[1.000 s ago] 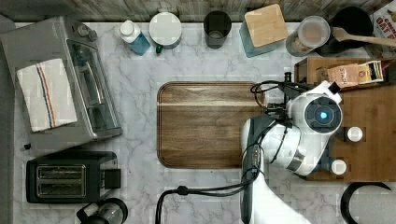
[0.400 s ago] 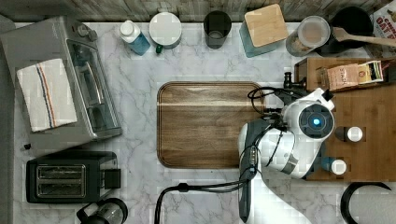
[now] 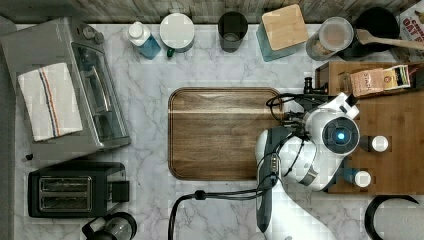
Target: Open the drawer.
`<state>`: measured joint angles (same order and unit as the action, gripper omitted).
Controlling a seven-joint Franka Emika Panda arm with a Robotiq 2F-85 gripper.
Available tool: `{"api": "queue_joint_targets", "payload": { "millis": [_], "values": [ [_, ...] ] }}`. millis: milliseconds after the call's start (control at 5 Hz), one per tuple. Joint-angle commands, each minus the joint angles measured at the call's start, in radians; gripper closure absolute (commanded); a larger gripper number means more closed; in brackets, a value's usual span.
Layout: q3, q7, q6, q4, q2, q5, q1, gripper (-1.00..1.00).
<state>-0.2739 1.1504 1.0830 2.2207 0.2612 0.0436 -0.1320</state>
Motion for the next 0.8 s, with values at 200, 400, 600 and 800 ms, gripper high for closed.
{"api": "queue_joint_targets", "payload": {
  "millis": [200,400,600,800],
  "values": [
    [0.043,0.06,-0.006,0.033,0.052,0.07,-0.031,-1.0],
    [0.078,0.113,0.03,0.046,0.069,0.112,-0.068,-1.0],
    [0.067,0.061,-0.049,0.039,0.04,0.073,-0.043,-1.0],
    [0.097,0.078,-0.124,0.023,0.029,0.103,-0.043,-1.0]
  ]
}}
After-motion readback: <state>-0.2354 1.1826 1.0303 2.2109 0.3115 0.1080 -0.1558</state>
